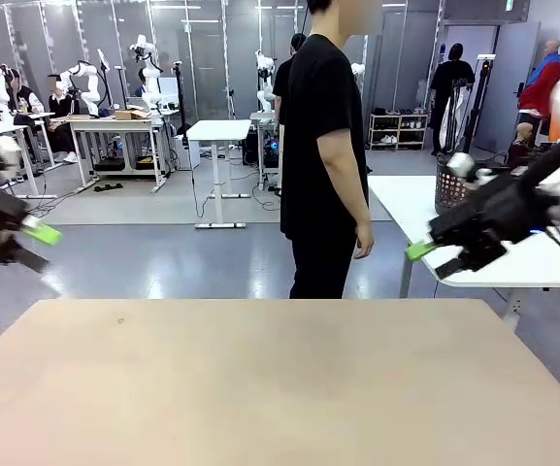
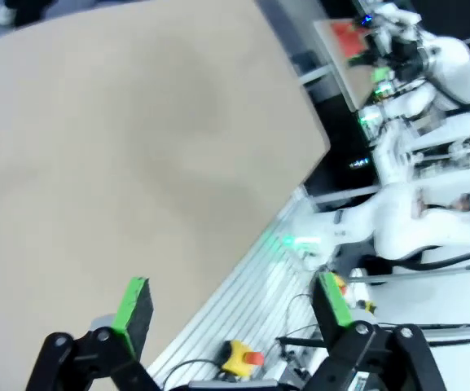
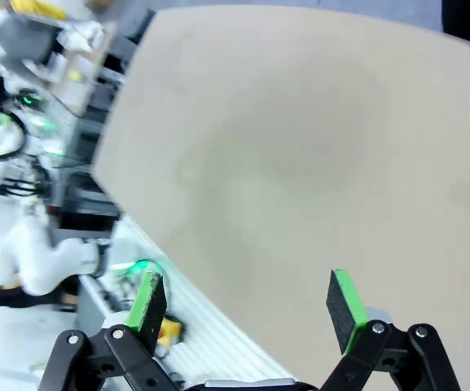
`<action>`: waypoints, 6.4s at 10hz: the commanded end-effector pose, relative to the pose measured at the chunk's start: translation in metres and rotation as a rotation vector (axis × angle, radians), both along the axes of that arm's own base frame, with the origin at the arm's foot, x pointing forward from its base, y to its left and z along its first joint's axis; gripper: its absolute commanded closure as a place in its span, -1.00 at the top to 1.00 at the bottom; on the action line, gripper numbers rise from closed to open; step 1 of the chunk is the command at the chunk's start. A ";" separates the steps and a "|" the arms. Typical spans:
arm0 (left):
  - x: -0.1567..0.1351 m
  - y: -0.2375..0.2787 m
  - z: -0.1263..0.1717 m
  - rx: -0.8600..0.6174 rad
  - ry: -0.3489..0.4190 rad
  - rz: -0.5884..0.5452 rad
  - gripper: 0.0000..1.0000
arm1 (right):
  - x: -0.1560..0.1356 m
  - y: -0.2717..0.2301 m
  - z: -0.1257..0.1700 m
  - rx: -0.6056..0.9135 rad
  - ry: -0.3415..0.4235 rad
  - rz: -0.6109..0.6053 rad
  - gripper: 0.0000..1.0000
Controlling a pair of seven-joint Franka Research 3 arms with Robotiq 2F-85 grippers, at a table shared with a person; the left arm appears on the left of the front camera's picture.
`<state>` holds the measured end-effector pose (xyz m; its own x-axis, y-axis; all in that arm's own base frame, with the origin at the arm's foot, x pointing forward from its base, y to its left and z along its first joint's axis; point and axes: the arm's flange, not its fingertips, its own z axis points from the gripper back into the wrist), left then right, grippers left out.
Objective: Fold the towel.
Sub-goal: Grab the top end of the 100 cm Hotel Towel extended by the human.
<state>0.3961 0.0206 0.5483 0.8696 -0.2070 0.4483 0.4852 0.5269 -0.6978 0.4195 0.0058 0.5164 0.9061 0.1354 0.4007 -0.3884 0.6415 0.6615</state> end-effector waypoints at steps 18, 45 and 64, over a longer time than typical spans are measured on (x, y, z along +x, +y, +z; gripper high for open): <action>-0.076 0.235 -0.056 -0.443 -0.004 0.266 1.00 | -0.073 -0.231 -0.028 0.493 0.077 -0.209 1.00; -0.076 0.235 -0.056 -0.443 -0.004 0.266 1.00 | -0.073 -0.231 -0.028 0.493 0.077 -0.209 1.00; -0.076 0.235 -0.056 -0.443 -0.004 0.266 1.00 | -0.073 -0.231 -0.028 0.493 0.077 -0.209 1.00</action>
